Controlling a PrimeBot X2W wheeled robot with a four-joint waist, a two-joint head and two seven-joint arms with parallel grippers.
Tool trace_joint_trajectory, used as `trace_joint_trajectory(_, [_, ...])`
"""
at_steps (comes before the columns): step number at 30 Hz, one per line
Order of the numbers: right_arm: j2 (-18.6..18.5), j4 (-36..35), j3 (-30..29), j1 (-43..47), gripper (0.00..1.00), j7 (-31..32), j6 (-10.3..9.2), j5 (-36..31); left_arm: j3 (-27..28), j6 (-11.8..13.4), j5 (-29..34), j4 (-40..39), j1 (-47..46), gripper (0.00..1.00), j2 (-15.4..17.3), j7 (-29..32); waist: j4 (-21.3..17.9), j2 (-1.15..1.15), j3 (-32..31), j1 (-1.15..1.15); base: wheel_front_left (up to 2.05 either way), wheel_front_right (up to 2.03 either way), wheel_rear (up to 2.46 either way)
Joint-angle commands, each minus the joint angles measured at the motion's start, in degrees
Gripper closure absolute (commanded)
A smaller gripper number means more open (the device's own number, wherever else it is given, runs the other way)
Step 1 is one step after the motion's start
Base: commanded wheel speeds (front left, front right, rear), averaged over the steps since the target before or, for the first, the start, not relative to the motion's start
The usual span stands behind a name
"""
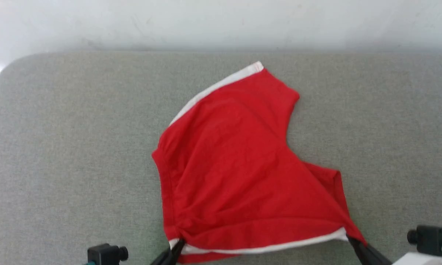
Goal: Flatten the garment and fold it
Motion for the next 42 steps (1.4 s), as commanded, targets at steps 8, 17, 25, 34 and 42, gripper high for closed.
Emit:
trace_joint_trajectory(8, [0.1,-1.48,0.64,6.06,1.0,1.8,-0.04,2.02,-1.18,2.69,-2.22,-3.81,5.63,1.0,1.05,2.17,0.3,-0.01,-3.85,0.01,0.0,0.0,0.0])
trace_joint_trajectory(17, [0.1,-3.4,0.14,8.92,1.0,1.62,-0.04,2.75,-0.82,5.4,-3.09,-6.81,9.12,1.0,1.64,2.24,1.48,-0.01,-5.76,0.01,0.0,0.0,0.0])
trace_joint_trajectory(25, [0.1,-6.19,-0.42,3.51,1.0,1.32,-0.04,-1.18,0.14,6.13,-2.38,-8.46,6.75,1.0,0.51,1.0,3.15,-0.01,-3.74,0.01,0.0,0.0,0.0])
trace_joint_trajectory(34, [-1.91,-9.82,-0.08,-11.79,1.0,5.86,-0.04,-8.73,2.34,8.1,1.18,-9.61,-0.2,1.0,-1.68,-1.92,6.56,-0.01,1.88,0.01,0.0,0.0,0.0])
trace_joint_trajectory(42, [-7.42,-6.66,2.96,-29.12,1.0,10.55,-0.04,-11.72,1.81,9.33,3.35,-10.03,-7.38,1.0,-3.78,-0.67,9.59,-0.01,5.53,0.01,0.0,0.0,0.0])
